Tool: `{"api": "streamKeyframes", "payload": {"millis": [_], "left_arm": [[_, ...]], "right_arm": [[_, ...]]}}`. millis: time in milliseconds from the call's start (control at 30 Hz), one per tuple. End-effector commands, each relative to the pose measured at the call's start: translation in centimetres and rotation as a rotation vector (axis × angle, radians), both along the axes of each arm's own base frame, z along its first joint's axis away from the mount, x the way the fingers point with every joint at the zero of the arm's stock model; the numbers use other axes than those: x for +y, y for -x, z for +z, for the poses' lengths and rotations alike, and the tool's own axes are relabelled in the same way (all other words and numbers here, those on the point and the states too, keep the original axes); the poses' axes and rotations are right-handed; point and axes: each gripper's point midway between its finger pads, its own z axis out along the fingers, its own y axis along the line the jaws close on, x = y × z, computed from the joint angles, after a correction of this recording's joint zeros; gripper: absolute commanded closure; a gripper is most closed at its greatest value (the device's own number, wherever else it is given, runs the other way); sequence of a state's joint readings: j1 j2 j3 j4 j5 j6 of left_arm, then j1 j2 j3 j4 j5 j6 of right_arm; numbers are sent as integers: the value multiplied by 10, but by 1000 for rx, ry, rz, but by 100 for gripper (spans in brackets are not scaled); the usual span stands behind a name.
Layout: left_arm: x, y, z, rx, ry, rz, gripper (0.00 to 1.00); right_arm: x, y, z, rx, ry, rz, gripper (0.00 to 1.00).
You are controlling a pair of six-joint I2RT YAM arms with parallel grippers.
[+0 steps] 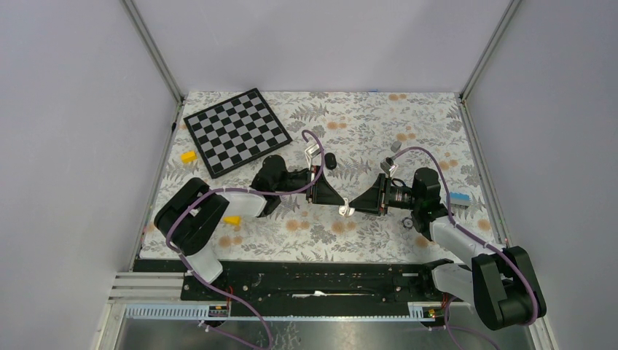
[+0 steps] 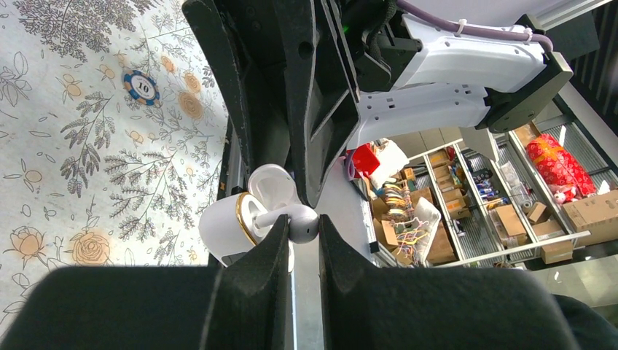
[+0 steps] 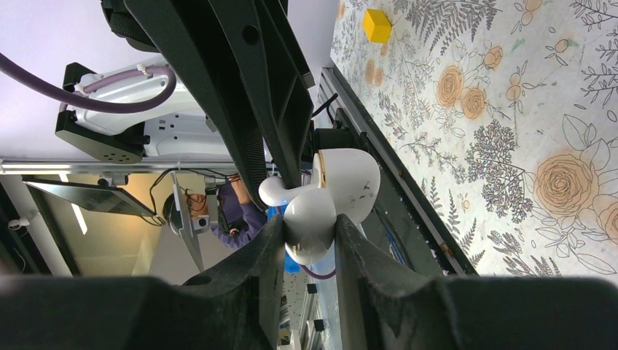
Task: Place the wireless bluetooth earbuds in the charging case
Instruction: Place the earbud in the charging case.
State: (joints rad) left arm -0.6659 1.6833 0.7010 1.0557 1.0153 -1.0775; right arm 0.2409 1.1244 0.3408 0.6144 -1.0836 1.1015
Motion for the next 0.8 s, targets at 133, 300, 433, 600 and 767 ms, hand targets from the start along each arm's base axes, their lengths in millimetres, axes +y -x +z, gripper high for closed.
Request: {"api": "streamKeyframes", "payload": {"millis": [133,300,433,600,767], "left_arm": [[-4,-6,38,-114,97,23,100],[-4,-7,37,-118,87,24,100],[-4,-8,33,-118,79,28,100],[-5,-10,30,-120,71,34,100],[-6,-12,28,-120,69,42,100]], "right_arm": [[0,1,12,-41,-21,18,100],[0,2,11,-36,-20,21,100],[0,2,12,-39,-21,20,100],[0,2,13,-39,-23,20,100],[0,4,13,-39,-23,22,100]]}}
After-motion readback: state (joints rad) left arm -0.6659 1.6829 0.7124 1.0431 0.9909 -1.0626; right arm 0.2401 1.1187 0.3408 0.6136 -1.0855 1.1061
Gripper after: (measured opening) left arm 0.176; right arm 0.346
